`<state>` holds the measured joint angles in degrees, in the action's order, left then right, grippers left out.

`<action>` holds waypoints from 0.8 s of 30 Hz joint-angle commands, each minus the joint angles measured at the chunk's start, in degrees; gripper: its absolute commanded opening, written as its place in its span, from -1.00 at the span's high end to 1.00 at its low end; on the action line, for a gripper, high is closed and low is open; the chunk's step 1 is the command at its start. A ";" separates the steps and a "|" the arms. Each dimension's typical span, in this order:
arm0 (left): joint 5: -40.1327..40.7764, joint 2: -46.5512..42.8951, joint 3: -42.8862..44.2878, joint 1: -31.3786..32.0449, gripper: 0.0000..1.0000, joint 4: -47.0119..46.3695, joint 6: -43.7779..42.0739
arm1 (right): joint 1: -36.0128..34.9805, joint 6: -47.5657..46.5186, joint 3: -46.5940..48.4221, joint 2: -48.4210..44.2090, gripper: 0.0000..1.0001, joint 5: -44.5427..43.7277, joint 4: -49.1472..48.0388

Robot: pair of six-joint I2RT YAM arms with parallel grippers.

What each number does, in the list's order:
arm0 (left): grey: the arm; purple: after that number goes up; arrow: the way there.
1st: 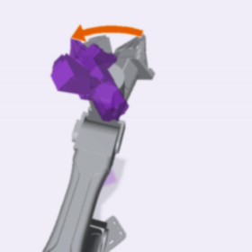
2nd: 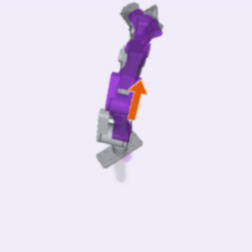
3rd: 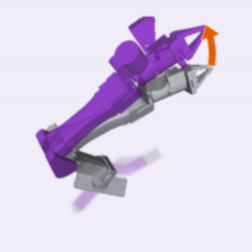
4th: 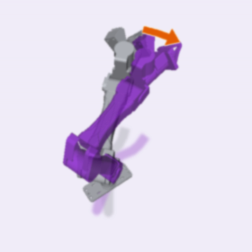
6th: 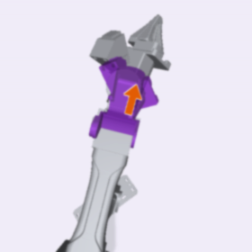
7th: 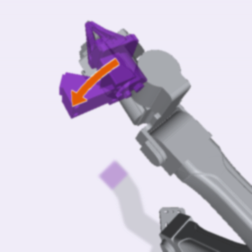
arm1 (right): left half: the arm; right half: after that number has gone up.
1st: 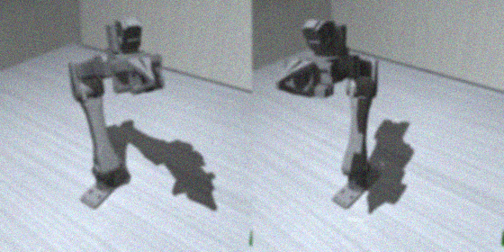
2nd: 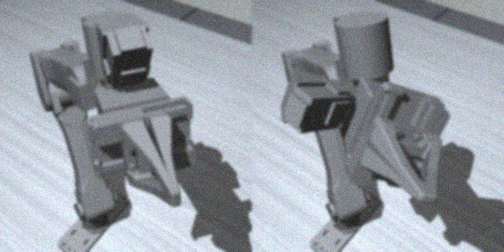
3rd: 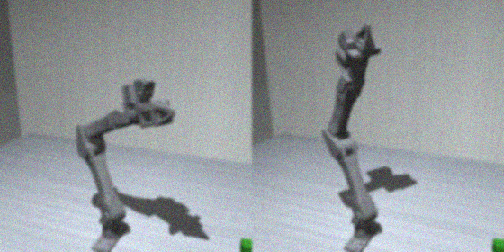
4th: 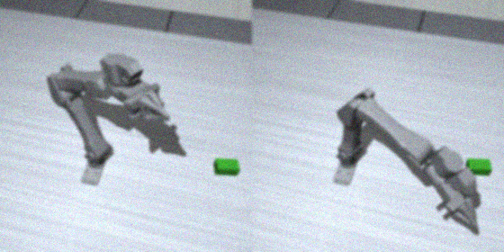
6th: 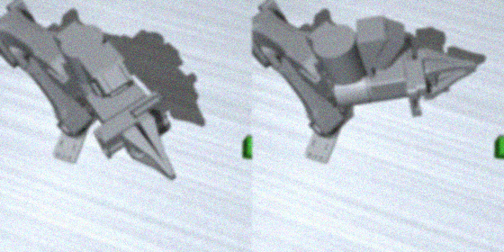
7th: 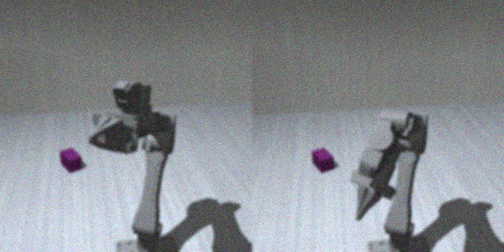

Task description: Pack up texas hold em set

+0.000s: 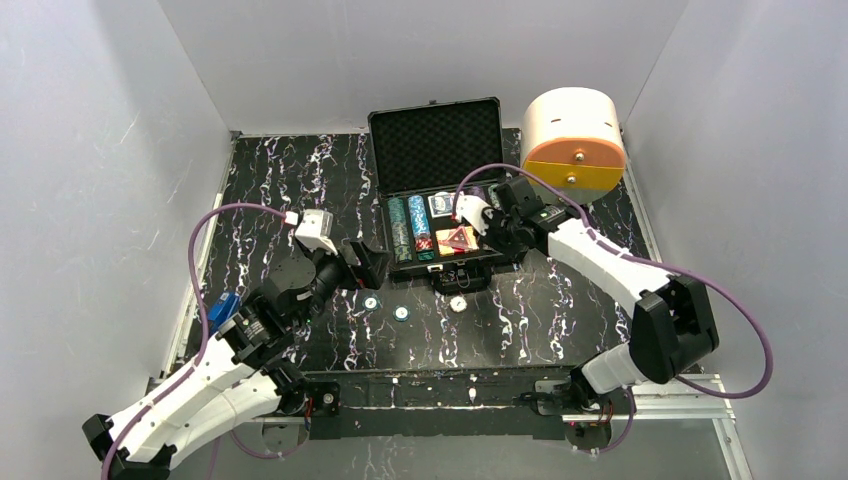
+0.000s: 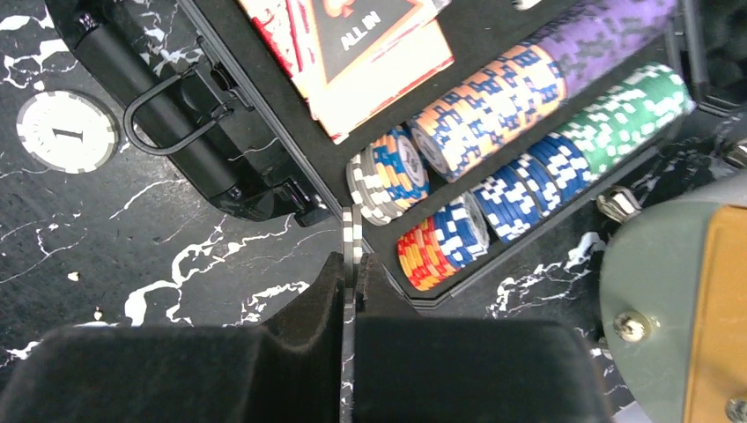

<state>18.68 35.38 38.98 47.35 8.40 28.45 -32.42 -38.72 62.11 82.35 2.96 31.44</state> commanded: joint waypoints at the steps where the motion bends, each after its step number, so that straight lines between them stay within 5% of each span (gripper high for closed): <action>1: 3.21 -0.35 0.69 -0.22 -0.96 0.93 -0.97 | -0.37 -2.64 2.22 2.54 0.97 1.97 1.49; 24: 6.56 -1.50 -0.04 -0.24 -0.96 2.22 -0.76 | -1.00 -8.64 2.85 7.05 0.97 -5.01 -4.56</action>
<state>22.61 35.14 38.96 47.35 9.61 27.68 -33.65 -43.90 62.59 86.87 2.26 32.47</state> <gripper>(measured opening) 0.981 0.067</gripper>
